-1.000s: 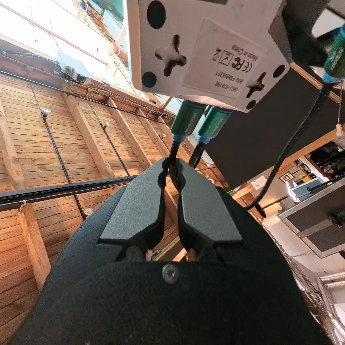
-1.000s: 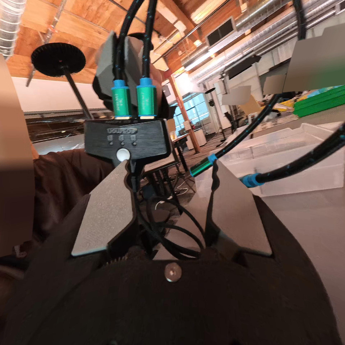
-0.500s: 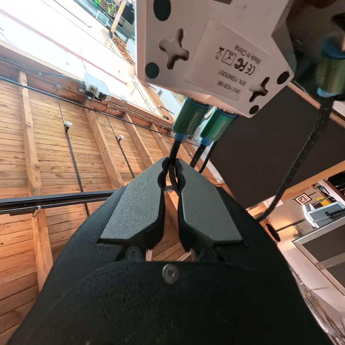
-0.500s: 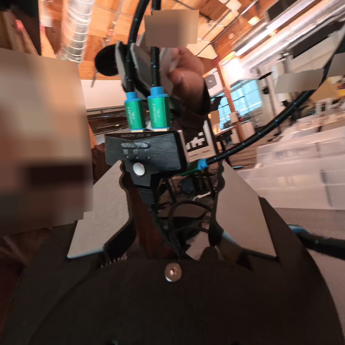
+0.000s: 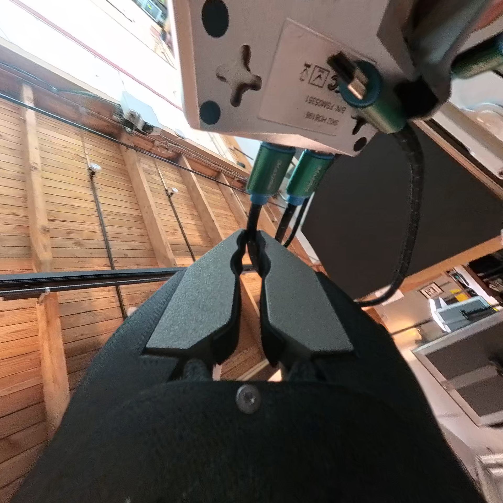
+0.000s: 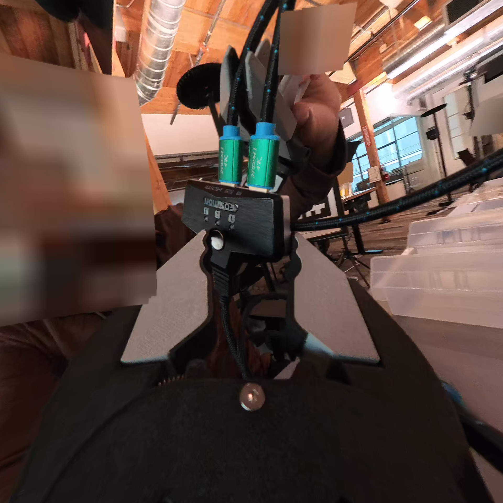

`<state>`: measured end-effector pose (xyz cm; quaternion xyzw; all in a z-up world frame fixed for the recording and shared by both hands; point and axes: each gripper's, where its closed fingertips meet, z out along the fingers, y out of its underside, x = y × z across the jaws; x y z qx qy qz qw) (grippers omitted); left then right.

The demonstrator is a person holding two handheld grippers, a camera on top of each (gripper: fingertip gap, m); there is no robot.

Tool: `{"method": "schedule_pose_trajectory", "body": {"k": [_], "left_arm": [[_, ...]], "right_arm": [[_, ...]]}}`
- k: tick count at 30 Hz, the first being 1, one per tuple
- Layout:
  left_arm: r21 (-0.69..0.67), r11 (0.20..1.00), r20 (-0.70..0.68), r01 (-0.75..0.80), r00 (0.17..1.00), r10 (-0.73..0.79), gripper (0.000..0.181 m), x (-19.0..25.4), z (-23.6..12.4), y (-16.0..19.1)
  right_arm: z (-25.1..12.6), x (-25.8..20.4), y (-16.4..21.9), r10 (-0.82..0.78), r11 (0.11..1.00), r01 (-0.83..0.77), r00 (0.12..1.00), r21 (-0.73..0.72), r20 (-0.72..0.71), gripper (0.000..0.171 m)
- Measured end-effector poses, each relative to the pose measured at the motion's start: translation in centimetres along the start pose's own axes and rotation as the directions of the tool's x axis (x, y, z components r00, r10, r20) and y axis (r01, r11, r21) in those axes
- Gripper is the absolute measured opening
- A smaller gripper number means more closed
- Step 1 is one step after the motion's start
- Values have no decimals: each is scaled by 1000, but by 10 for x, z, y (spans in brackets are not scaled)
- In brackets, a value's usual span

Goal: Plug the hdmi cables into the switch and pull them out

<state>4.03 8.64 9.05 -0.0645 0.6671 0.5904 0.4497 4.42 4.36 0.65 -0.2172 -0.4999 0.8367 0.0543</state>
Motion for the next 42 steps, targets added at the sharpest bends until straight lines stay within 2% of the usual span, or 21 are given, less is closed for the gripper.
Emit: {"method": "schedule_pose_trajectory", "body": {"k": [6, 10, 12, 13, 17, 23, 25, 26, 28, 31, 35, 38, 39, 42], "left_arm": [[-63, 998, -94, 25, 995, -31, 4, 30, 2, 20], [-94, 995, -137, 14, 990, -27, 4, 46, 1, 27], [-117, 993, -180, 18, 983, -39, 5, 57, 2, 30], [-137, 990, -218, 25, 974, -55, 5, 65, 3, 32], [-202, 978, -320, 48, 941, -112, 9, 92, 4, 39], [-273, 956, -324, 103, 926, -192, 9, 103, 8, 44], [-320, 929, -304, 184, 909, -285, 11, 103, 7, 45], [-367, 888, -312, 278, 862, -399, 14, 107, 5, 45], [-482, 723, -323, 495, 667, -671, 17, 113, -4, 39], [-562, 453, -243, 692, 385, -890, 20, 109, -16, 32], [-596, 215, -130, 773, 171, -977, 29, 116, -29, 26], [-613, 69, -64, 787, 37, -997, 38, 123, -47, 23], [-602, -10, -32, 799, -36, -999, 38, 123, -53, 22], [-505, -344, 16, 791, -390, -921, 37, 111, -61, 8]], "right_arm": [[-16, 26, -13, -52, 997, 63, 978, 48, -202, 53], [-24, 41, -16, -116, 991, 132, 930, 21, -348, 52], [-29, 48, -15, -129, 990, 144, 908, 8, -398, 39], [-32, 51, -16, -128, 989, 146, 900, 12, -417, 27], [-44, 66, -17, -115, 989, 146, 851, 21, -513, 17], [-52, 65, -25, -96, 984, 158, 850, 77, -518, 17], [-54, 66, -27, -114, 981, 180, 834, 70, -540, 16], [-56, 67, -28, -123, 980, 189, 821, 62, -558, 16], [-60, 69, -27, -130, 981, 190, 803, 44, -581, 16], [-60, 67, -27, -125, 982, 184, 811, 47, -572, 17], [-59, 74, -23, -120, 986, 166, 788, 21, -604, 17], [-67, 74, -30, -77, 981, 170, 793, 98, -605, 17], [-71, 70, -35, -64, 975, 178, 802, 135, -594, 17], [-79, 55, -48, -49, 953, 200, 845, 229, -532, 16]]}}
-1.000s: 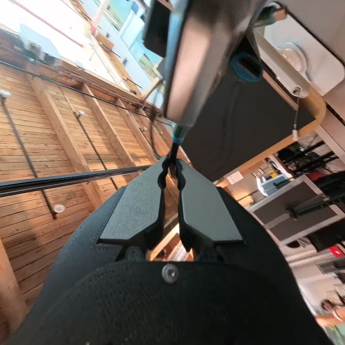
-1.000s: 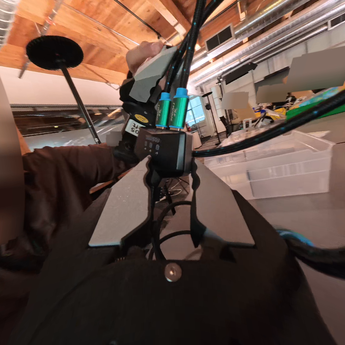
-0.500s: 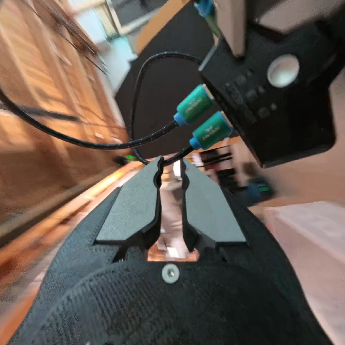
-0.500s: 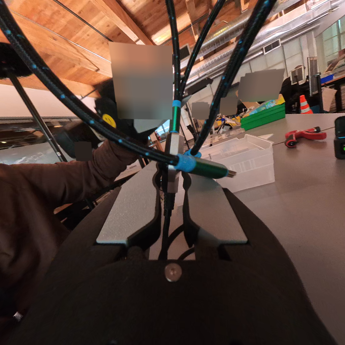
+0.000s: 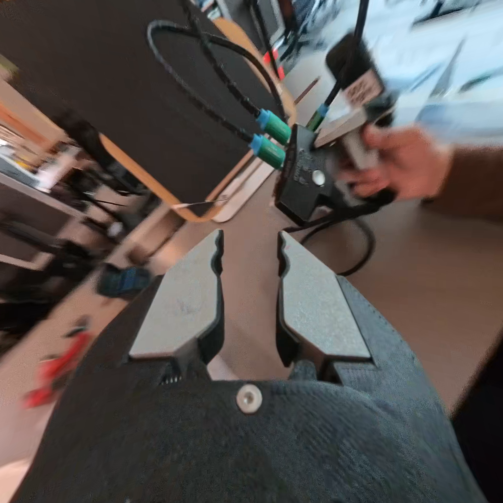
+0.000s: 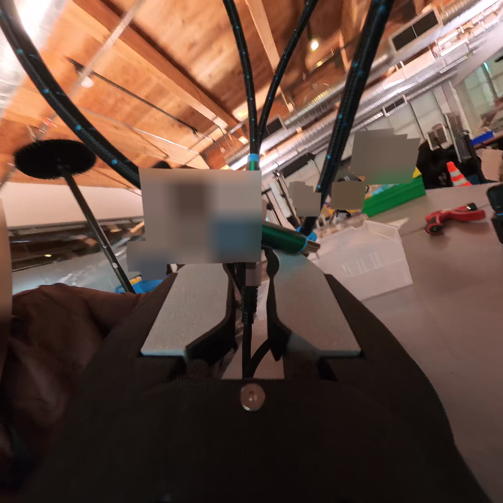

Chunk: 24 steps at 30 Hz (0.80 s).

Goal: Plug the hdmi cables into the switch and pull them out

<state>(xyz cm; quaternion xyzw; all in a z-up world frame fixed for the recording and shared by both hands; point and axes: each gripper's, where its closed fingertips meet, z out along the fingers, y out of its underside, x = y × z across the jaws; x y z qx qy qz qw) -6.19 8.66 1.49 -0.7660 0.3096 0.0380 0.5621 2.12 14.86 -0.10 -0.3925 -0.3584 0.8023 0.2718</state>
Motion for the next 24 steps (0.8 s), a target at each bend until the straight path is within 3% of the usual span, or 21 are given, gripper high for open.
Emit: {"method": "schedule_pose_trajectory", "body": {"k": [4, 9, 13, 16, 24], "left_arm": [[47, 967, -204, 249, 950, -235, 47, 30, 24, -1], [195, 947, -275, 255, 941, -197, 46, 56, 68, -18], [317, 825, -451, 468, 839, -303, 28, 50, 72, -38], [348, 739, -538, 577, 769, -346, 22, 40, 77, -41], [312, 711, -672, 630, 675, -304, 19, 34, 100, -19]], "right_arm": [[-2, -10, -10, 13, 997, -19, 997, 80, 82, 16], [0, -11, -5, 17, 996, -26, 994, 84, 106, 16], [-6, -5, -6, -18, 999, 15, 997, 43, 75, 16], [-7, 3, -3, -37, 999, 36, 999, 27, 38, 16], [-16, 33, 9, -50, 995, 39, 991, -95, -120, 18]]}}
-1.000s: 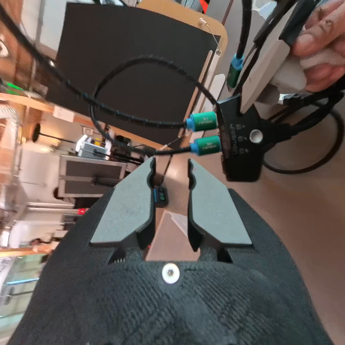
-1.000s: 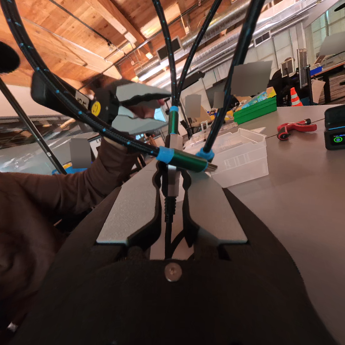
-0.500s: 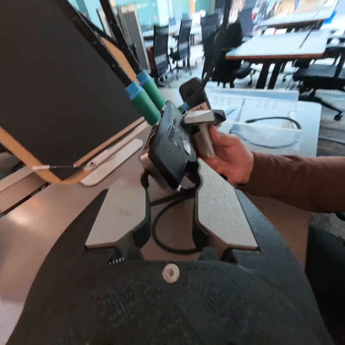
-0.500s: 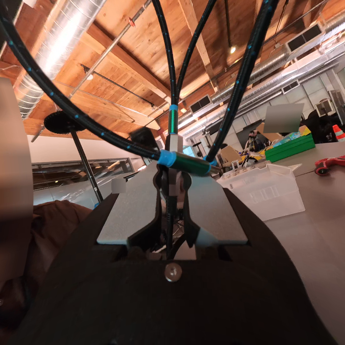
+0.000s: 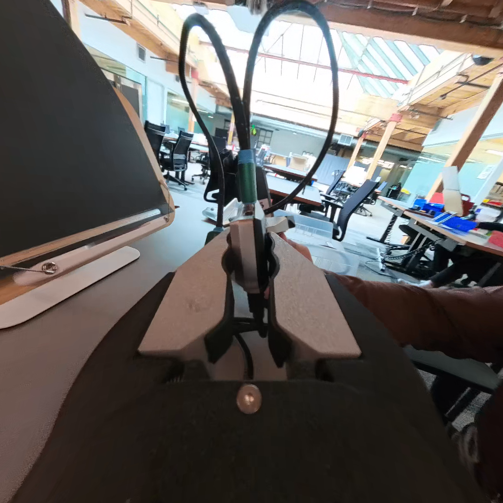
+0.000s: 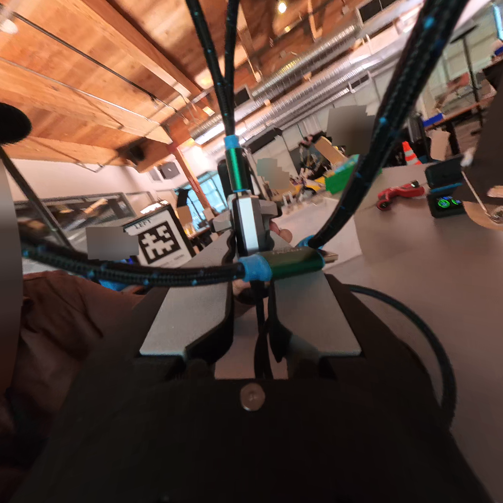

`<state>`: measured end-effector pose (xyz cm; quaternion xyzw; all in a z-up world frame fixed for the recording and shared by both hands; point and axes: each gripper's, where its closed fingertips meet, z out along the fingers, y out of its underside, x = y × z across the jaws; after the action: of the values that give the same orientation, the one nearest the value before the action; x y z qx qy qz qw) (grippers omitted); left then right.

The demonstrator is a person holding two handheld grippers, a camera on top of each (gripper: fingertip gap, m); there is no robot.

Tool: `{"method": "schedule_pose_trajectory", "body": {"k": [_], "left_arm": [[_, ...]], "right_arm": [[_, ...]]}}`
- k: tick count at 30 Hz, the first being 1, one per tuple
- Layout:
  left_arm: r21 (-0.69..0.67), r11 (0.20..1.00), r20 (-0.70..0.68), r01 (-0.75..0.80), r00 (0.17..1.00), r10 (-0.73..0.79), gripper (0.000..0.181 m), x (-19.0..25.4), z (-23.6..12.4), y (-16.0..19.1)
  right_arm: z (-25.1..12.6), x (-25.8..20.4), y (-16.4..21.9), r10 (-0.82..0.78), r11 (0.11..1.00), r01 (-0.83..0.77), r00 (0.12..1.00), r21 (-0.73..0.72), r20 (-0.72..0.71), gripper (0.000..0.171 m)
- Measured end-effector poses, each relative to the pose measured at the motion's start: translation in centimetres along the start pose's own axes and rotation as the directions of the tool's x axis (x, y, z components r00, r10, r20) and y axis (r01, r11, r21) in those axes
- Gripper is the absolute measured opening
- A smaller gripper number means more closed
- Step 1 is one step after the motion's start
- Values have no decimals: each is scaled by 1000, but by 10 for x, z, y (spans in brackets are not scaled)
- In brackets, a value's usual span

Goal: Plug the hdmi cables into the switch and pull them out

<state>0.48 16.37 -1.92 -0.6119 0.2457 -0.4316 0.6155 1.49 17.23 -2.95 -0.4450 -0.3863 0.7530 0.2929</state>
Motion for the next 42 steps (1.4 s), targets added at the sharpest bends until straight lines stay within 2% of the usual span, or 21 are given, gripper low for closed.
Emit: {"method": "schedule_pose_trajectory", "body": {"k": [4, 8, 16, 21, 25, 30, 35, 37, 39, 42], "left_arm": [[-54, 998, 4, 22, 1000, -22, 19, -7, -3, 18], [-61, 995, -9, 83, 996, -83, 19, -5, -5, 25], [-134, 981, -91, 144, 983, -157, 19, 6, -3, 41], [-116, 987, -44, 108, 993, -114, 23, 7, 13, 48], [-210, 976, -28, 62, 997, -70, 23, 5, 11, 58], [-208, 975, -46, 80, 995, -91, 22, 10, 14, 58], [-206, 968, -68, 143, 985, -160, 22, 8, 10, 57], [-213, 966, -70, 148, 984, -166, 23, 8, 10, 59], [-217, 966, -75, 143, 984, -163, 23, 10, 11, 60], [-227, 964, -83, 139, 983, -161, 23, 12, 12, 61]], "right_arm": [[-5, 4, -8, -8, 1000, 9, 999, 13, -46, 30], [-9, 7, -5, -105, 994, 101, 987, -44, -122, 16], [-6, 1, 3, -171, 981, 157, 977, -118, -126, 16], [2, 4, 18, -175, 971, 150, 976, -186, -128, 15], [2, 4, 19, -195, 963, 162, 970, -215, -143, 16], [-2, 1, 18, -258, 943, 214, 953, -255, -156, 16], [-10, -2, 12, -336, 918, 278, 924, -283, -184, 1], [-11, -1, 13, -343, 912, 278, 920, -301, -188, 3], [-10, 1, 16, -332, 912, 264, 924, -314, -191, 14], [-8, -1, 20, -317, 913, 252, 933, -321, -169, 10]]}}
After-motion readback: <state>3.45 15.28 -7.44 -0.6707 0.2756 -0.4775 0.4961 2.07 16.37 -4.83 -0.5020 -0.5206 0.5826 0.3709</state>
